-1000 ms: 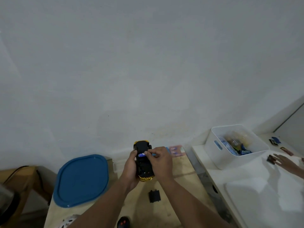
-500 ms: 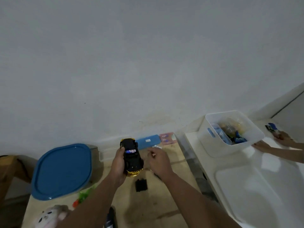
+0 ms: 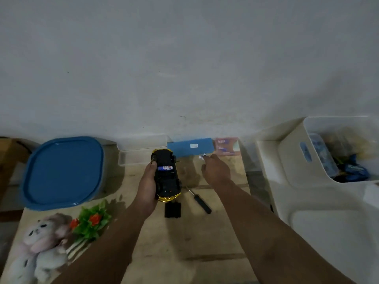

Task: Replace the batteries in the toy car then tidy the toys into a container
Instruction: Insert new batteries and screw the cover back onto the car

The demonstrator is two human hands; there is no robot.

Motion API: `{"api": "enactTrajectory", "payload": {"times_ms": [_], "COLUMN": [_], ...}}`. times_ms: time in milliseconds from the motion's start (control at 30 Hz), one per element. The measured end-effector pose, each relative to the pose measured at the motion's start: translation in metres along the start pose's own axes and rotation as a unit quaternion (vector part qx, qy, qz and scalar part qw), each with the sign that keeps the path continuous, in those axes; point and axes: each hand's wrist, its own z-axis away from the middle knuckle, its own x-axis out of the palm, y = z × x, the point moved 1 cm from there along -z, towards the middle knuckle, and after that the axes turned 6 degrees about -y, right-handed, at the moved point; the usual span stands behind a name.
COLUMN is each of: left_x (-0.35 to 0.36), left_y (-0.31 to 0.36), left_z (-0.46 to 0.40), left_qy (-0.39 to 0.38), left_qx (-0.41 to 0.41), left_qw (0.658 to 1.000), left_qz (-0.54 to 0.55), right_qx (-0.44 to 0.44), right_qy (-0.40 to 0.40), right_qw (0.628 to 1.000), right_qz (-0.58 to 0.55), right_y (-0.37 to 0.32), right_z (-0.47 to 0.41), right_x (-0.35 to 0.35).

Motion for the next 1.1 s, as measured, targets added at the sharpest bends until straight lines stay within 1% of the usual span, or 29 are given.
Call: {"api": "enactTrajectory", "payload": {"times_ms": [100,167,267,333,433,600,733,833,967,1033,1100], "left_x": [0.0,0.001,0.004,0.008,0.014,0.014,0.007,0.003,-0.001,-0.002,-0.002], "left_y": [-0.001,0.002,0.007,0.011,0.015,0.015,0.011,0.008,0.008,0.009,0.01], "left_z": [0.002,0.008,0.019,0.028,0.04,0.052,0.053,0.053,0.054,0.057,0.061], "left_qy": [0.01,0.019,0.01,0.001,-0.004,-0.002,0.013,0.022,0.019,0.015,0.006], "left_qx": [-0.004,-0.006,-0.013,-0.002,0.008,0.027,0.028,0.02,0.017,0.019,0.024], "left_qw": [1.0,0.999,0.998,0.998,0.999,1.0,0.999,0.999,1.0,1.0,1.0], "left_qz": [0.013,0.032,0.061,0.059,0.046,0.013,-0.009,-0.013,0.001,-0.001,-0.016], "right_qx": [-0.006,-0.025,-0.072,-0.091,-0.123,-0.117,-0.111,-0.086,-0.039,-0.036,-0.047], "right_qy": [0.011,-0.003,-0.027,-0.031,-0.063,-0.084,-0.07,-0.077,-0.097,-0.107,-0.1], "right_qw": [1.0,0.999,0.996,0.993,0.985,0.989,0.991,0.993,0.995,0.993,0.989], "right_qz": [0.016,0.023,0.05,0.068,0.103,0.037,-0.012,-0.028,-0.007,-0.038,-0.1], "right_y": [0.001,0.002,0.0,-0.001,0.002,0.009,0.005,-0.005,-0.016,-0.015,-0.017], "right_z": [0.002,0.004,0.007,0.011,0.021,0.029,0.021,0.015,0.015,0.018,0.025], "right_x": [0.006,0.007,0.002,-0.005,-0.013,-0.01,0.007,0.019,0.022,0.023,0.016]}}
